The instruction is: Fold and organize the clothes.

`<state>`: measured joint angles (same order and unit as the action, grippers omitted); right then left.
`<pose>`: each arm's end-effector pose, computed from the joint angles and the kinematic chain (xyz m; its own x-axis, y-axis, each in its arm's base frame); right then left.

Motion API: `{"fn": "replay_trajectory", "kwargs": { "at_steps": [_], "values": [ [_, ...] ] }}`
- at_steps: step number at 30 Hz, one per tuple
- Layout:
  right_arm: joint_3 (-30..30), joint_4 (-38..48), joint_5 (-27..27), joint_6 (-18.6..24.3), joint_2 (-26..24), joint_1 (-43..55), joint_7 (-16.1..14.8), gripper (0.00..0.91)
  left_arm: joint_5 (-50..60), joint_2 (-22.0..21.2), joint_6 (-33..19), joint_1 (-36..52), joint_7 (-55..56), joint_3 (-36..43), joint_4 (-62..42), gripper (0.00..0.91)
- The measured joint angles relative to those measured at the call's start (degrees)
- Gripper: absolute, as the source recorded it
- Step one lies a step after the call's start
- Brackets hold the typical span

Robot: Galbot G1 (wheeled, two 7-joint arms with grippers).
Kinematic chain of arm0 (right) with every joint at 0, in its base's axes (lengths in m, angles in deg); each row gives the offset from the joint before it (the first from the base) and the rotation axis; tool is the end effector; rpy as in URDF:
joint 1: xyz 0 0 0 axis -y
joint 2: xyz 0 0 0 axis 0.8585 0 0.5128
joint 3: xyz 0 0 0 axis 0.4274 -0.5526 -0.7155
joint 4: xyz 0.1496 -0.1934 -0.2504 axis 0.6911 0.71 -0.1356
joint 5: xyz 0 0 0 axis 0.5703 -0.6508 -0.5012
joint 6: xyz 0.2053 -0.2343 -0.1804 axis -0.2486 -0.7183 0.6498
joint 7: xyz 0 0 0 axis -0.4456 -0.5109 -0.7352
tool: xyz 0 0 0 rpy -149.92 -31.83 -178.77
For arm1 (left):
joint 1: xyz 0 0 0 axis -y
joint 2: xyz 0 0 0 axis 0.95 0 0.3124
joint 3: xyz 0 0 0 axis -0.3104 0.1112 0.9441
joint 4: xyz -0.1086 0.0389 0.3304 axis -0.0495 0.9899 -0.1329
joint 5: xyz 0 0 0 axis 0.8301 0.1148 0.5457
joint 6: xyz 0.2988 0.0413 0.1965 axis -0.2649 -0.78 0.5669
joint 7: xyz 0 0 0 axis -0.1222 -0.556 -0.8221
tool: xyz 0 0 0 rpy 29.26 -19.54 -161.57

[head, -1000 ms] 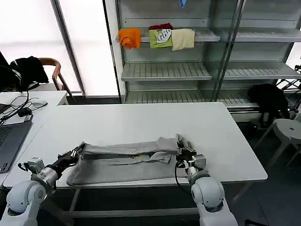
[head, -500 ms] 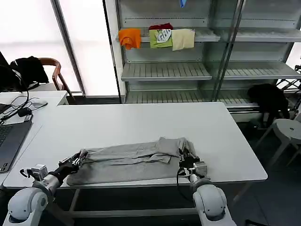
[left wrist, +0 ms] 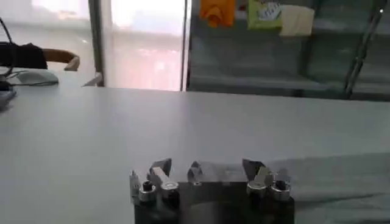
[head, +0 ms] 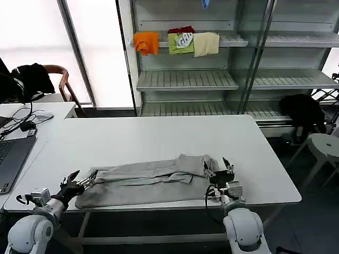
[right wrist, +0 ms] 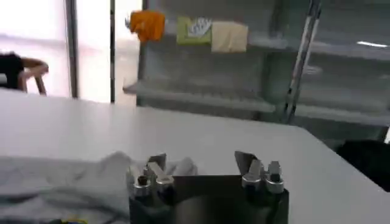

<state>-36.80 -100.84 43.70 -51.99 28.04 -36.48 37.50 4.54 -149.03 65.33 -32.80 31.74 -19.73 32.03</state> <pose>0.3001 0.0110 -0.2207 -0.9938 -0.0713 0.0854 -0.0736 0.9970 -0.0248 0.2756 0.1830 -0.2679 -0.9335 0.0817 0.3491 0.0536 0.9946 -0.0894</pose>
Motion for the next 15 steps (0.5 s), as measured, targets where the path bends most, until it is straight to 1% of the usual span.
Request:
{"fn": "replay_trajectory", "kwargs": {
  "at_steps": [6,7,8,10,11,12,13,14,15],
  "values": [
    [0.75,-1.80,5.12,1.32,-0.53,2.67,2.27,0.907,1.09,-2.86,-2.28,-1.13,4.77,0.94,-0.04,0.907],
    [0.91,-1.99,5.70,1.51,-0.54,2.94,2.52,0.907,1.19,-3.31,-2.49,-1.21,5.38,1.10,-0.05,0.846],
    [0.99,-2.10,6.15,1.65,-0.52,3.11,2.70,0.907,1.22,-3.72,-2.71,-1.29,5.91,1.26,-0.03,0.756],
    [1.31,-2.16,6.90,1.83,-0.39,3.29,2.94,0.907,1.55,-4.51,-3.08,-1.51,6.86,1.51,0.05,0.605],
    [1.44,-2.19,7.18,1.89,-0.37,3.38,3.09,0.907,1.73,-4.83,-3.23,-1.68,7.22,1.65,0.09,0.504],
    [1.53,-2.22,7.52,1.96,-0.39,3.51,3.26,0.907,1.90,-5.10,-3.34,-1.84,7.46,1.77,0.12,0.443],
    [1.61,-2.26,7.81,2.04,-0.41,3.67,3.41,0.907,2.06,-5.33,-3.45,-2.03,7.73,1.88,0.13,0.312],
    [1.68,-2.27,8.07,2.12,-0.42,3.87,3.66,0.907,2.19,-5.56,-3.57,-2.25,7.92,2.01,0.18,0.222],
    [1.69,-2.27,8.25,2.21,-0.42,3.98,3.89,0.907,2.28,-5.79,-3.62,-2.38,8.07,2.12,0.26,0.111]
  ]
}}
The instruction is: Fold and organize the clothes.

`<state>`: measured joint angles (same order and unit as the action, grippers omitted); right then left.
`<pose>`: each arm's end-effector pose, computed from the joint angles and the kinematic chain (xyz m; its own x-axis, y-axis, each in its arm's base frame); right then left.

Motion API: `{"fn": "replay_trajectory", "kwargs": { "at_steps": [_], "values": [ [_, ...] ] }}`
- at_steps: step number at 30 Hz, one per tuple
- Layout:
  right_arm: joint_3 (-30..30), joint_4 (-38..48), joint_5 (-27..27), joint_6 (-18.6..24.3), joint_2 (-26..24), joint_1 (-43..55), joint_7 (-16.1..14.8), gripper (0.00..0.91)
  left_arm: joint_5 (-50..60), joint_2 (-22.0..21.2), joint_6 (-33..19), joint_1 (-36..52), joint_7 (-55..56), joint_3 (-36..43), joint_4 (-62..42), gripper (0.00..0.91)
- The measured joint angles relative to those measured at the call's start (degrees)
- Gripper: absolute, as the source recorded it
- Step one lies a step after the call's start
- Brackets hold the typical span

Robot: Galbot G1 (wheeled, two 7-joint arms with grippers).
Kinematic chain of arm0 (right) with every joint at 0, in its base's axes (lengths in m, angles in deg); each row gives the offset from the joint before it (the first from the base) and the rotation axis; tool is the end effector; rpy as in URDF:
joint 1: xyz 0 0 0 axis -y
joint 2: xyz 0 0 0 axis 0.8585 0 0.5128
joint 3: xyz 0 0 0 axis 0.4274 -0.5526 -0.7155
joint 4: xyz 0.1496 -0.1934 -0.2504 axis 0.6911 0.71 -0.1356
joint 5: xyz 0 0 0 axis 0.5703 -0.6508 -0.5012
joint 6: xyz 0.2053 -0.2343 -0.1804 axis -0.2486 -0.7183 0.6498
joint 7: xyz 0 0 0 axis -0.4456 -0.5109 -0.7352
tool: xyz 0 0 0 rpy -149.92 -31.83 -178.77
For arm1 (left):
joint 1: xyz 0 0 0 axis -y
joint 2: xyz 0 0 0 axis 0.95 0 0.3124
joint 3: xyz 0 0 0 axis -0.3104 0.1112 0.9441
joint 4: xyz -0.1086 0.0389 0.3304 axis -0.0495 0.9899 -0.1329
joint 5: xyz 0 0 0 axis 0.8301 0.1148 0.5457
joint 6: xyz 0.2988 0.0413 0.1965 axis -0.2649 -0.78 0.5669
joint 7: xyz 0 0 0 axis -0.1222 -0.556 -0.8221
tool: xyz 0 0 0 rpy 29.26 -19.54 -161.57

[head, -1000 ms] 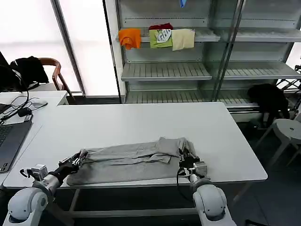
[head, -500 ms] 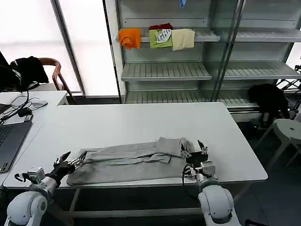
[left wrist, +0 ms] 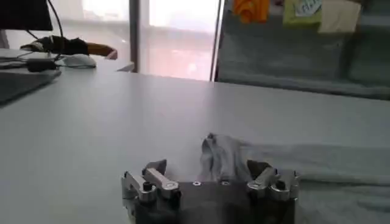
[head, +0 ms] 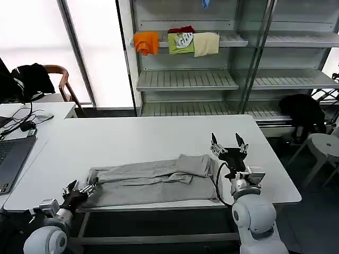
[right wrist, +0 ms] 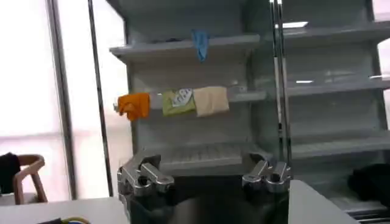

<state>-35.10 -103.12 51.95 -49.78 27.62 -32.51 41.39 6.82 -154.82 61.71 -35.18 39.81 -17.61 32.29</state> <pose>0.3091 0.0011 -0.1857 -0.9979 -0.0366 -0.0526 -0.0416 0.9944 0.0968 0.2609 0.1505 -0.2990 -0.9345 -0.0369 0.3540 -0.0770 0.9920 -0.1000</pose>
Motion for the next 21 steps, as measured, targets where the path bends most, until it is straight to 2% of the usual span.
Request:
{"fn": "replay_trajectory", "kwargs": {
  "at_steps": [1,3,21],
  "values": [
    [0.00,0.00,0.15,0.10,0.04,0.05,0.19,0.907,0.07,-0.23,-0.04,-0.10,0.18,0.13,0.06,0.030],
    [0.01,0.01,0.34,0.29,0.20,0.08,0.61,0.907,0.39,-0.73,-0.08,-0.26,0.39,0.32,0.10,0.000],
    [0.74,-0.60,1.20,0.83,-0.62,-0.16,2.79,0.907,3.81,-3.05,-0.16,-0.41,0.05,1.95,1.16,0.000]
  ]
}}
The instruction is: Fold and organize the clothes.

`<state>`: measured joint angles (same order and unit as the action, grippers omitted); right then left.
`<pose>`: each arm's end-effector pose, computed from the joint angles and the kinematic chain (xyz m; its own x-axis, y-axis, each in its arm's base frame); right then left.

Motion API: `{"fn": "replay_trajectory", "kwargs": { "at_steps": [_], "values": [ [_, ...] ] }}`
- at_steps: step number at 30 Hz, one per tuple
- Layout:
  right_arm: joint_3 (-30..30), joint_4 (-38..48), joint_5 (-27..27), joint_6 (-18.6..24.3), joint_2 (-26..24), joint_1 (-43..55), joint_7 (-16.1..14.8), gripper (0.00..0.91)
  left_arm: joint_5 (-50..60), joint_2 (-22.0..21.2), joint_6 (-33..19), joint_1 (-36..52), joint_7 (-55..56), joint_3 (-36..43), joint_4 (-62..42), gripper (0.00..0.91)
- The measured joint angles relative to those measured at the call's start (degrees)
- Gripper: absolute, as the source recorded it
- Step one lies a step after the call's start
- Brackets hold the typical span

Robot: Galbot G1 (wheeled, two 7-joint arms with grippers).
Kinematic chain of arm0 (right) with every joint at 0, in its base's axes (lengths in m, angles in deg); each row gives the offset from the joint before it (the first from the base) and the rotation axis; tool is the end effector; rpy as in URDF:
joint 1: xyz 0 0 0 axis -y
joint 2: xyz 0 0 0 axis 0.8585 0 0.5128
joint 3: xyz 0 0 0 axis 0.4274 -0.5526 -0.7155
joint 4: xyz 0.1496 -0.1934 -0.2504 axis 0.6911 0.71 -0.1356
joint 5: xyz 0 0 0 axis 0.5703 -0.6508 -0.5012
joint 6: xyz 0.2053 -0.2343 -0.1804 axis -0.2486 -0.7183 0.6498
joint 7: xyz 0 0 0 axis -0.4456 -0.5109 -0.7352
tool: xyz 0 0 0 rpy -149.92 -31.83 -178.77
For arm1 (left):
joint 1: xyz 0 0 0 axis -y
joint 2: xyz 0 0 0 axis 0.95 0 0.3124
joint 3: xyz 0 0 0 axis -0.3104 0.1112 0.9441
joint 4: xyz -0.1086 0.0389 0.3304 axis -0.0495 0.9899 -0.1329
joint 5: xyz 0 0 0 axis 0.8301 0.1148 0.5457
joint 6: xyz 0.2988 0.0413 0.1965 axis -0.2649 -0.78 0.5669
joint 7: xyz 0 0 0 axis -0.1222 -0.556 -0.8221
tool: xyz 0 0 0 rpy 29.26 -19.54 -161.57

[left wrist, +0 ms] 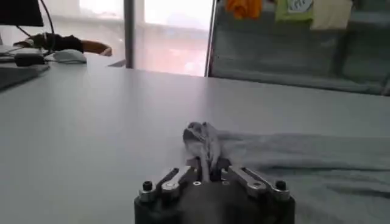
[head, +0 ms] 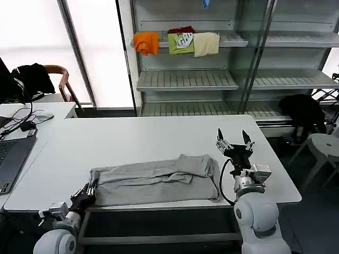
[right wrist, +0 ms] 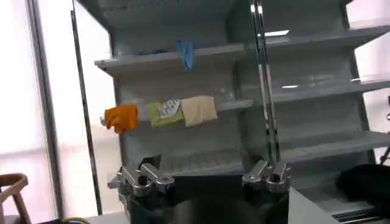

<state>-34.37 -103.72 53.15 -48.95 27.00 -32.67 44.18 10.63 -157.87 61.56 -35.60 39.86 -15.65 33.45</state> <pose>0.3071 -0.0045 -0.1828 -0.9975 0.0155 -0.0687 0.0079 0.9939 0.1096 0.2576 0.1257 -0.3050 -0.9342 -0.0229 0.3560 -0.0593 0.9940 -0.0916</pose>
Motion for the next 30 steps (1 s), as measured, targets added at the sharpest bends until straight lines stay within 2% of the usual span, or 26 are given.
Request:
{"fn": "replay_trajectory", "kwargs": {
  "at_steps": [6,12,17,24,30],
  "values": [
    [0.63,0.23,0.14,0.19,-0.25,-0.14,0.33,0.907,2.19,-0.13,-1.20,0.54,-0.80,-0.66,0.84,0.000],
    [0.50,0.80,-0.12,0.21,-0.08,-0.43,0.42,0.907,6.30,1.88,-1.91,2.06,-2.94,-4.52,1.85,0.000],
    [-0.15,1.54,-1.20,0.40,0.44,-0.79,0.32,0.907,10.24,6.76,-2.86,4.28,-6.19,-9.82,0.81,0.000],
    [-0.75,2.74,-2.71,0.61,1.20,-0.81,0.18,0.907,15.98,15.98,-4.19,7.72,-12.05,-17.03,-3.99,0.000],
    [-0.65,4.03,-4.06,0.89,1.62,-1.38,0.09,0.907,17.98,19.87,-3.36,8.63,-14.26,-19.09,-4.44,0.010]
  ]
}}
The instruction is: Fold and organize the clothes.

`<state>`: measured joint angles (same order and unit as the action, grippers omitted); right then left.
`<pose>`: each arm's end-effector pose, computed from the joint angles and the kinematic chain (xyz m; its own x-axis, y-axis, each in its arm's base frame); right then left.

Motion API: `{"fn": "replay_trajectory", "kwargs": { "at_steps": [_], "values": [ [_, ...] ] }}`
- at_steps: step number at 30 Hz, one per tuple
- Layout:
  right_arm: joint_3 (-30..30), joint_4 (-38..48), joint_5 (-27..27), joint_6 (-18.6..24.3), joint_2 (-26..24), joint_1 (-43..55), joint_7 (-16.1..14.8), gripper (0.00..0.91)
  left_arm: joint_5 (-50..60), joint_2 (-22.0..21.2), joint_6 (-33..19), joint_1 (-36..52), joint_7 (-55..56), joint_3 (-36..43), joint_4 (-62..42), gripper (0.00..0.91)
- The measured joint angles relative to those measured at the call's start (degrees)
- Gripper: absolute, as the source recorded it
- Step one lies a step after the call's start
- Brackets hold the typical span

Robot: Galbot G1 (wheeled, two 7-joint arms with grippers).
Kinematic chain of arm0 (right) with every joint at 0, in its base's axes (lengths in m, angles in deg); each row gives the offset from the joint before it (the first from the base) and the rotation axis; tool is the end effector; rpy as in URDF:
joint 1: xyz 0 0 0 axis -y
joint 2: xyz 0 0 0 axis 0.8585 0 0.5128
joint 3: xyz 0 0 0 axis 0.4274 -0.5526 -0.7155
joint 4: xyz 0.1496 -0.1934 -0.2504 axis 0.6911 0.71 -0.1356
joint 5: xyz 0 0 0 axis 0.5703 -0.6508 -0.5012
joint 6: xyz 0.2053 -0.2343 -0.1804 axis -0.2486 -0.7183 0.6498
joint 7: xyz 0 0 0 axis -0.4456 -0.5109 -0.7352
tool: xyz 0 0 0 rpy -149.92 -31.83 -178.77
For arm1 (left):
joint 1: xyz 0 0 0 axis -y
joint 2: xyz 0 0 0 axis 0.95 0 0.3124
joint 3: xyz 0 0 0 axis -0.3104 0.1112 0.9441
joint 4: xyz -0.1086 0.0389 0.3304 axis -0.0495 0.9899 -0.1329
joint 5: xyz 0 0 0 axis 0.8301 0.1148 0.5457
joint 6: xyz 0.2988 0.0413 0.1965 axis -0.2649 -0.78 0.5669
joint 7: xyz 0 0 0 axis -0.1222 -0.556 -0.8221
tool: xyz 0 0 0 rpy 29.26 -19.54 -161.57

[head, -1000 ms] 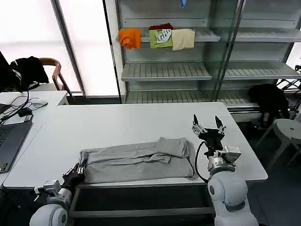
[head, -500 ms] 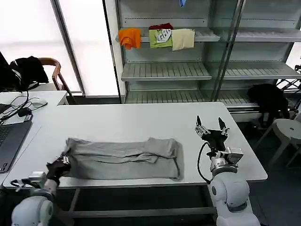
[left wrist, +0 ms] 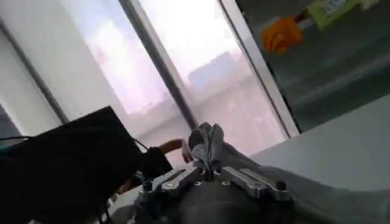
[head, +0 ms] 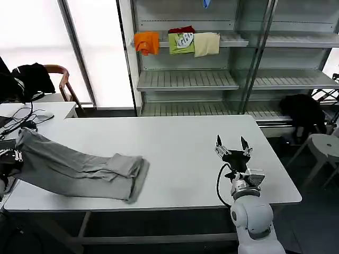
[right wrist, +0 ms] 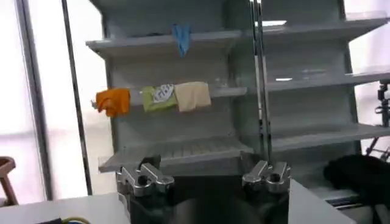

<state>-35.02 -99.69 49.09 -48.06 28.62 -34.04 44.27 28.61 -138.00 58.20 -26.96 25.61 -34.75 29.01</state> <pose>0.3129 0.0027 -0.2135 -0.9991 0.0434 0.0031 0.0435 0.9966 0.0706 0.2832 0.2965 -0.1610 -0.9684 -0.2280 0.1009 -0.1484 0.8522 0.5018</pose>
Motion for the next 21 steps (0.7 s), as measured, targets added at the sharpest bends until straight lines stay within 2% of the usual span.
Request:
{"fn": "replay_trajectory", "kwargs": {
  "at_steps": [7,21],
  "values": [
    [0.41,0.14,-1.44,0.01,-0.48,-0.89,-0.07,0.907,1.75,-1.83,2.36,-0.83,-0.21,3.22,5.73,0.010],
    [0.35,1.64,-3.60,0.50,-0.43,-1.82,0.20,0.907,5.57,-11.66,9.19,-0.31,4.53,21.91,13.03,0.020]
  ]
}}
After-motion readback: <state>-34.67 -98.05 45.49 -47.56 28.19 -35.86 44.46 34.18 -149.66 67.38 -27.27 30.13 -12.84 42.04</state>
